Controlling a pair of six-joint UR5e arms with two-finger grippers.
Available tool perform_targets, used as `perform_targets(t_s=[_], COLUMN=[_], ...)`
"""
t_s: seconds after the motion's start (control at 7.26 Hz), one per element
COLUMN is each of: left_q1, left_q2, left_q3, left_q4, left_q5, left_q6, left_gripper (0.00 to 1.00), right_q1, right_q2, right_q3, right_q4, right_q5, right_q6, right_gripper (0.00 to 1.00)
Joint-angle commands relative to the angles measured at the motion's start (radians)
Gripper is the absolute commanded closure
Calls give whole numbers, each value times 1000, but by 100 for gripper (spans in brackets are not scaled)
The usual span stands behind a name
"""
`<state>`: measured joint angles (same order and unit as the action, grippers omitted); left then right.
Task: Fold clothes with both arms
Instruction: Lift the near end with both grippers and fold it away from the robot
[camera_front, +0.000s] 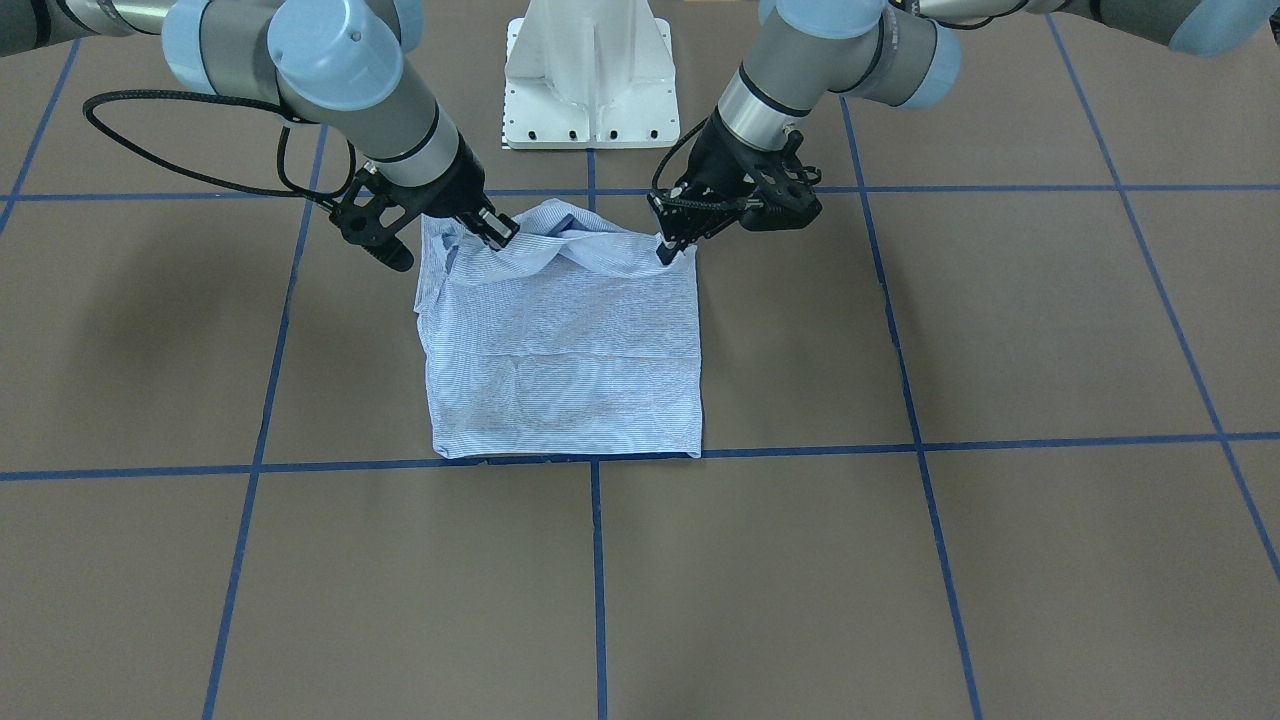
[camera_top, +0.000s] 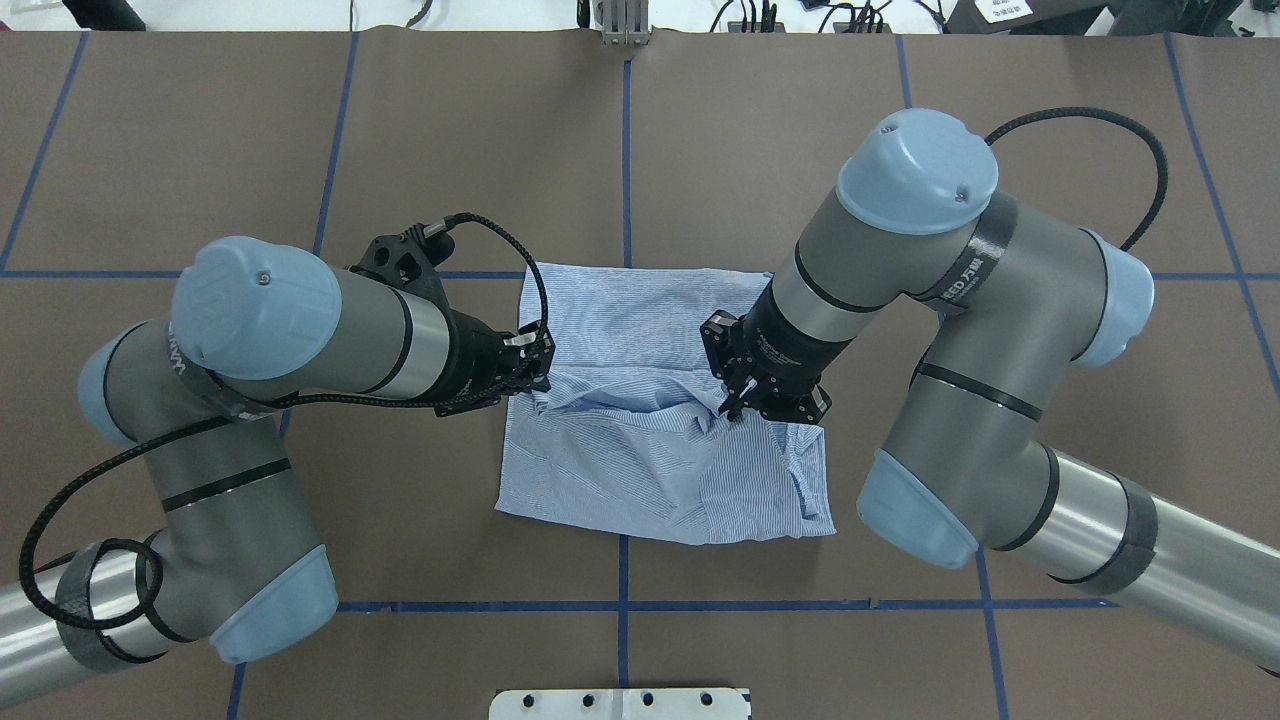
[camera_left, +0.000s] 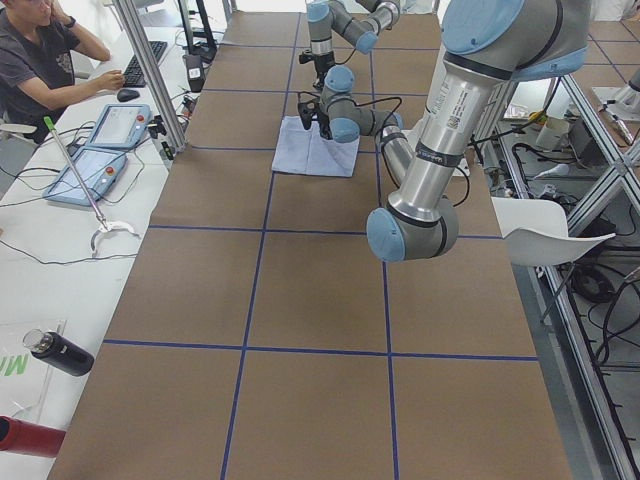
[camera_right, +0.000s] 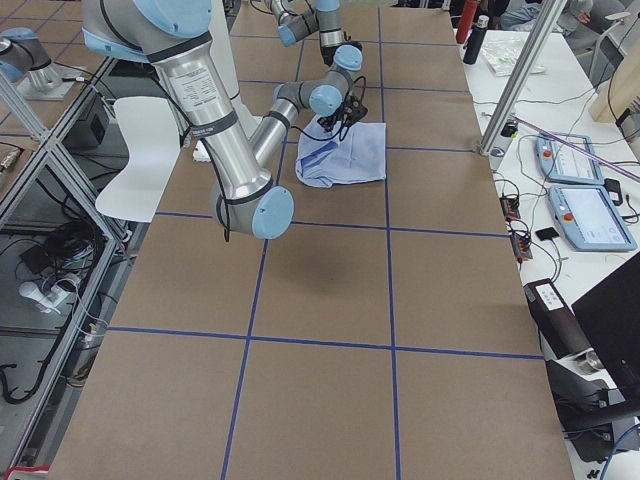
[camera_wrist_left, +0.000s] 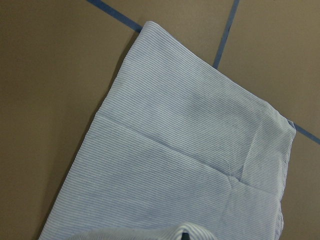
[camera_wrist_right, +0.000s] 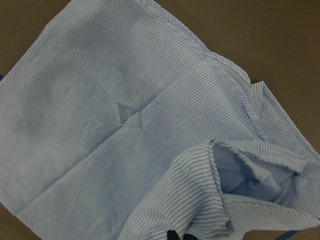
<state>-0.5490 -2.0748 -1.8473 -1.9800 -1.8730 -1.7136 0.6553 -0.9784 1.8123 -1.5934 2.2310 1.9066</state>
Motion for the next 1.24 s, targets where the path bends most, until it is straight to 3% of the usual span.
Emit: perform_targets(t_s=[0.0,0.28,0.83,1.1], left_q1=[-9,-12,-58,-63], left_q2=[-62,-71,-74,-109], left_q3=[124,192,227,311], left_q4=[-72,-144,-146,-205], left_q5=[2,2,2,3], left_q6=[6,8,31,38], left_gripper=[100,100,100,100], right_q1=[40,50,53,61], right_q2=[64,87,89,105], right_q3=[-135,-230,-272,-294], right_q4=[68,122,135,145], right_q5=[-1,-2,-45,-47], right_q6=[2,0,-1,-1], right_gripper=[100,100,100,100])
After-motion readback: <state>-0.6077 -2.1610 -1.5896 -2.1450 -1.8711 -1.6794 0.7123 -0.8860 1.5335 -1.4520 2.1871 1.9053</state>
